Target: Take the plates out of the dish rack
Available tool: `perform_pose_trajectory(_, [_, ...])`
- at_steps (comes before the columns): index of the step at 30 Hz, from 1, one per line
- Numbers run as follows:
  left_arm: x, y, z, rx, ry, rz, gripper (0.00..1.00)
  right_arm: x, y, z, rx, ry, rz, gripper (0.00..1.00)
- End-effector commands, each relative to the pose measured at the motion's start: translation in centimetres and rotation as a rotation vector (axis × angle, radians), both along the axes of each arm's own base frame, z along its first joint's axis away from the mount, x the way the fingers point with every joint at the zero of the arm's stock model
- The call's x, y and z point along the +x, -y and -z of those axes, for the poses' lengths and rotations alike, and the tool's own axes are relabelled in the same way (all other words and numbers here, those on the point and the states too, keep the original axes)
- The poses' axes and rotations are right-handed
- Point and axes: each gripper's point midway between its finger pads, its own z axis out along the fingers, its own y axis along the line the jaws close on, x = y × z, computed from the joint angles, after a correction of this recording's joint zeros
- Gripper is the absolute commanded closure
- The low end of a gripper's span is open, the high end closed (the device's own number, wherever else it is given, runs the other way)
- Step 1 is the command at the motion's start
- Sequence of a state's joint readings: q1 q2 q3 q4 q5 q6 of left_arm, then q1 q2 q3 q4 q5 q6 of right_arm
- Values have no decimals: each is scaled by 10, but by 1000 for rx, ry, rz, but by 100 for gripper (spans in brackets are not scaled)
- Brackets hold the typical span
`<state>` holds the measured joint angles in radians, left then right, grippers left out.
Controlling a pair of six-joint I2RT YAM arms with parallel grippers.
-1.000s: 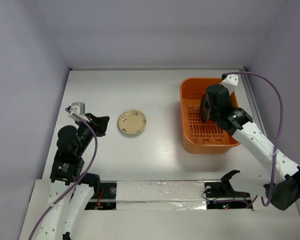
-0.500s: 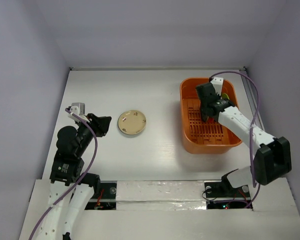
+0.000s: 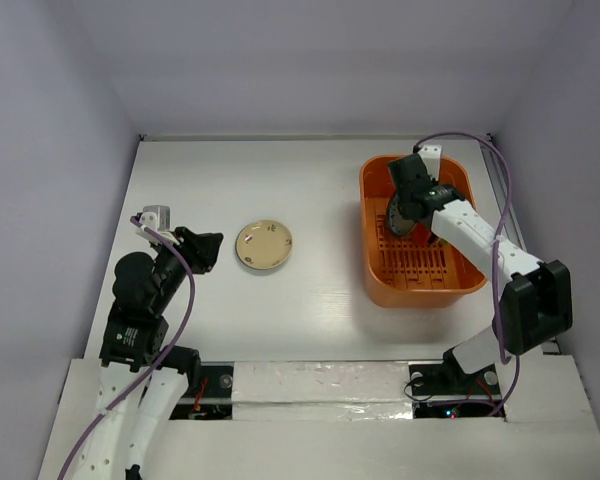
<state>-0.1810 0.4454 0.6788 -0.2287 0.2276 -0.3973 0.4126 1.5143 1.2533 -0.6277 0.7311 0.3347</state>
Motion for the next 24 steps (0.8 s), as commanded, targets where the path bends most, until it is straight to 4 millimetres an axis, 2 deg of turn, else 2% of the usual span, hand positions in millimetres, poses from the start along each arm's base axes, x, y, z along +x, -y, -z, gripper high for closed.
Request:
perform_pose_trajectory(1, [2, -1, -9, -2, 46, -6, 74, 7, -6, -48, 28, 104, -25, 93])
perform_pose_trajectory(6, [2, -2, -9, -3, 47, -12, 74, 0, -3, -88, 30, 163, -31, 100])
perform_pose_trajectory(10, [2, -2, -9, -3, 47, -11, 74, -13, -3, -130, 45, 239, -45, 100])
perform_pose_trajectory(11, [2, -3, -9, -3, 48, -12, 74, -21, -4, -148, 56, 279, -54, 100])
perform_pose_trajectory(12, [1, -2, -9, -4, 48, -11, 74, -26, 0, -158, 60, 299, -43, 100])
perform_pose_trajectory(15, [2, -2, -10, -4, 51, -11, 74, -40, -18, -192, 129, 391, -104, 100])
perform_pose_trajectory(16, [2, -2, -9, -4, 48, -9, 73, -42, -27, -197, 163, 413, -127, 100])
perform_pose_trajectory(17, [1, -2, -10, -4, 51, -8, 71, -41, -43, -204, 218, 450, -170, 100])
perform_pose_trajectory(18, [1, -2, -10, -4, 51, -8, 70, -45, -67, -201, 254, 452, -233, 100])
perform_pose_trajectory(20, [2, -2, -9, -5, 48, -12, 69, -39, -109, -200, 364, 482, -315, 100])
perform_pose_trajectory(21, [1, -3, -10, -5, 49, -14, 67, -37, -129, -194, 403, 475, -358, 100])
perform_pose_trajectory(22, [2, -3, -10, -5, 51, -14, 66, -33, -160, -173, 447, 432, -412, 100])
perform_pose_trajectory(23, [2, -3, -10, -3, 50, -17, 65, -32, -192, -175, 544, 432, -500, 100])
perform_pose_trajectory(24, [2, -4, -9, -4, 46, -19, 65, -30, -211, -169, 587, 422, -536, 100])
